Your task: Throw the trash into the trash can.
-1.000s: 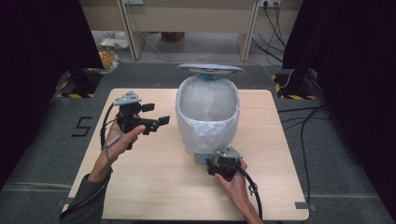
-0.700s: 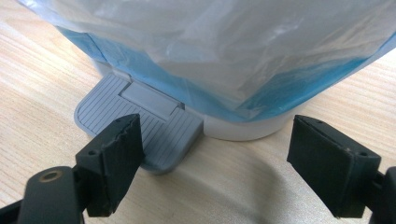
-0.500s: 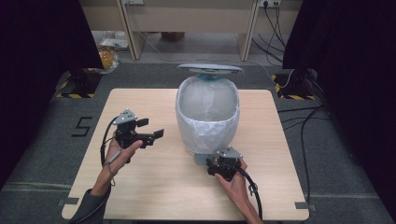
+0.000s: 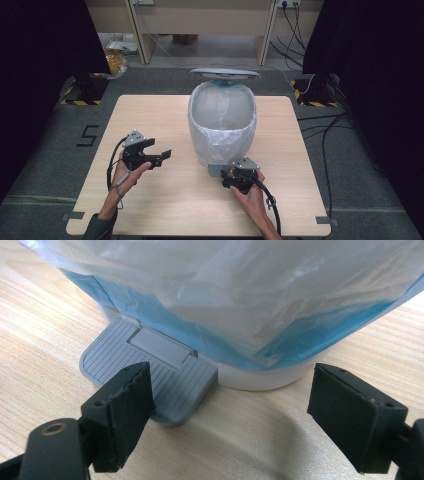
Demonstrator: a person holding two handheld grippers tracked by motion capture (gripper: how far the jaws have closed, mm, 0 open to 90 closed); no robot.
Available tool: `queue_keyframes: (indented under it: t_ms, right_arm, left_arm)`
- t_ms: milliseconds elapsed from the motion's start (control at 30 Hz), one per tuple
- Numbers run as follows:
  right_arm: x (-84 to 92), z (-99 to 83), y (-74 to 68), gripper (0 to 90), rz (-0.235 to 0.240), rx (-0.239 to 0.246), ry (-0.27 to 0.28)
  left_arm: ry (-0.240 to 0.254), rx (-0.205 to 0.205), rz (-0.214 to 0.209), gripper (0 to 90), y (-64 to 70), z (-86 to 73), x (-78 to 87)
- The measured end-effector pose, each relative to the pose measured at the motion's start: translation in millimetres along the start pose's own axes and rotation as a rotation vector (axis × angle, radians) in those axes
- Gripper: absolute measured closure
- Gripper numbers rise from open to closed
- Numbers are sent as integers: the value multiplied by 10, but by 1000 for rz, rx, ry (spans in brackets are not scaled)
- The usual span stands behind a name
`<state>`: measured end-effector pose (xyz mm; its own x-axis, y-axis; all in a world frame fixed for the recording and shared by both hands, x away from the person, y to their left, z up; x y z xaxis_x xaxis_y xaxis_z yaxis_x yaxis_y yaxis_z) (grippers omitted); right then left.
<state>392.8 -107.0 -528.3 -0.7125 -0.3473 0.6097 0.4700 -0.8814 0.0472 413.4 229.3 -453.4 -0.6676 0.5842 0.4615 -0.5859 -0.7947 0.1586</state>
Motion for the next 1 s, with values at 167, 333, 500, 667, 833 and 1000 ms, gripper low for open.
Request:
queue_keyframes:
  t_ms: [167,333,500,667,833,1000]
  right_arm:
    - [-3,0,4,180,1,0,1]
    - [-3,0,4,180,1,-3,1]
    - [-3,0,5,180,1,-1,1]
    - [-3,0,4,180,1,-3,1]
    - [-3,0,5,180,1,-1,1]
    - [-4,0,5,180,2,-3,1]
  left_arm:
    - [-27,27,-1,149,-20,-181,-61]
    - [-62,20,17,150,-23,-325,-138]
    - [-98,3,26,150,-35,-456,-192]
    - [-140,0,30,150,-41,-588,-211]
    - [-177,-2,40,150,-61,-701,-210]
    - [-207,-26,62,150,-39,-804,-185]
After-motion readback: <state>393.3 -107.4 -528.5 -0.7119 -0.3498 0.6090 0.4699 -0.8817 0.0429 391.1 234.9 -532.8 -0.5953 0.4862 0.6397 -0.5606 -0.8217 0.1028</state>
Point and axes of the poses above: each handheld gripper's, and its own axes: x roughly backward along the jaws, z roughly out of its top, y roughly to its right, the point moved 2 cm from there along -x, roughly forward along the jaws
